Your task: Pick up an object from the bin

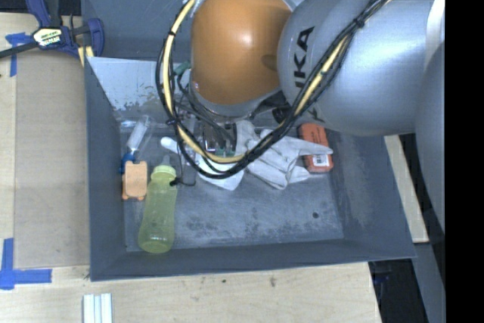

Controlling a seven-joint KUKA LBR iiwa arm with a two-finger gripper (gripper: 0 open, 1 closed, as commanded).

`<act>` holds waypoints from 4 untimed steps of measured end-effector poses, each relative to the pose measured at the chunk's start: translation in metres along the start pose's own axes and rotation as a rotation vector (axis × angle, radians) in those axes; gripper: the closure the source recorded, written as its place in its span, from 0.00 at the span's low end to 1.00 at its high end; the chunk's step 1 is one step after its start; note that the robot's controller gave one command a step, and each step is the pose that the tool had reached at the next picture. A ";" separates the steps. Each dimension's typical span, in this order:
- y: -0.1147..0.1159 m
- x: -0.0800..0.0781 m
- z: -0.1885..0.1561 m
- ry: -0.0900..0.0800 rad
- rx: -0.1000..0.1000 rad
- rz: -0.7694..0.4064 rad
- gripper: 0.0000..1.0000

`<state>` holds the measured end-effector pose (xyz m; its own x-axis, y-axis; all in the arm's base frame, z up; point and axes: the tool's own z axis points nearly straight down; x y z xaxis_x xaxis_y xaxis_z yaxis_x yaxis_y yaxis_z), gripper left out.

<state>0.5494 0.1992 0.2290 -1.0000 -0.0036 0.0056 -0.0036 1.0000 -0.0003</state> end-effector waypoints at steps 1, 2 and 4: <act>-0.001 -0.002 -0.005 -0.009 -0.002 0.004 0.00; -0.008 -0.005 0.036 -0.010 -0.001 -0.164 0.00; -0.022 -0.019 0.079 -0.010 0.001 -0.523 0.00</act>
Offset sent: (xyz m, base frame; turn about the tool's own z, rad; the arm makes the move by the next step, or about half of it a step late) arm 0.0100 -0.0292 -0.1590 -0.6479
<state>0.5675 0.1778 0.1500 -0.8647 -0.5022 -0.0048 -0.5022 0.8647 -0.0007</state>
